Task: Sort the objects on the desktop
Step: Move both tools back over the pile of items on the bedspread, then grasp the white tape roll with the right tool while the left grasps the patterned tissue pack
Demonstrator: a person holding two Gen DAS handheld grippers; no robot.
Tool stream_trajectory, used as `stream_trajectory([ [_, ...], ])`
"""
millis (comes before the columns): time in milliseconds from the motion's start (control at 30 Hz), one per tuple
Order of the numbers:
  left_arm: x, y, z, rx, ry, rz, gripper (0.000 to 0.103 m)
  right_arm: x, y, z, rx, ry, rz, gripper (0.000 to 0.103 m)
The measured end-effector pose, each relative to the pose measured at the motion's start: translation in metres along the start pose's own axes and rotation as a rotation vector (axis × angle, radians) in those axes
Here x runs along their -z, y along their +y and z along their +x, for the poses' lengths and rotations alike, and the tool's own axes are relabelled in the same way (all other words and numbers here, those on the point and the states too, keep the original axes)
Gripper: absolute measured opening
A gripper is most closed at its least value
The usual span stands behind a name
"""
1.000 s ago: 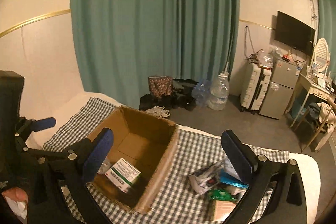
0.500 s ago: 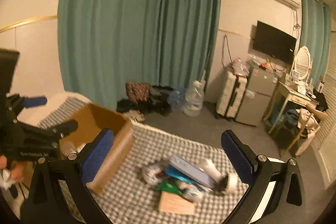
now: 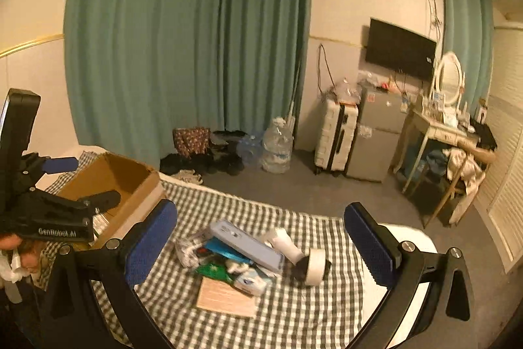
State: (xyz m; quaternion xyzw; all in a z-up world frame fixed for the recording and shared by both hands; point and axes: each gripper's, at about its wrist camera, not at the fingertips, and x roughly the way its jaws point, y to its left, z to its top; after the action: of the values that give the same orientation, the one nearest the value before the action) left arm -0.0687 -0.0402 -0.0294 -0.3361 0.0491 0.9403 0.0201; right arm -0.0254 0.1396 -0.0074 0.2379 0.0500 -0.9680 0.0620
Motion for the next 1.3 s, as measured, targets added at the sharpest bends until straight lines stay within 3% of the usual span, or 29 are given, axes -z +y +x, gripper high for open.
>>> stream_trajectory([
  [133,0.005,-0.011,0.016,-0.045,-0.001,0.017,0.103,0.016,-0.023,0.017,0.027,0.097,0.024,0.103],
  [467,0.021,-0.027,0.074,-0.049,0.061,0.013,0.103,0.041,-0.071,0.048,0.082,0.133,0.155,0.103],
  [733,0.038,-0.03,0.122,-0.07,0.113,0.026,0.103,0.074,-0.101,0.095,0.089,0.224,0.247,0.103],
  [967,0.052,-0.026,0.161,-0.086,0.171,0.036,0.103,0.099,-0.09,0.135,0.067,0.3,0.193,0.086],
  [1300,0.083,-0.021,0.21,-0.09,0.247,0.06,0.103,0.123,-0.093,0.171,0.074,0.357,0.196,0.072],
])
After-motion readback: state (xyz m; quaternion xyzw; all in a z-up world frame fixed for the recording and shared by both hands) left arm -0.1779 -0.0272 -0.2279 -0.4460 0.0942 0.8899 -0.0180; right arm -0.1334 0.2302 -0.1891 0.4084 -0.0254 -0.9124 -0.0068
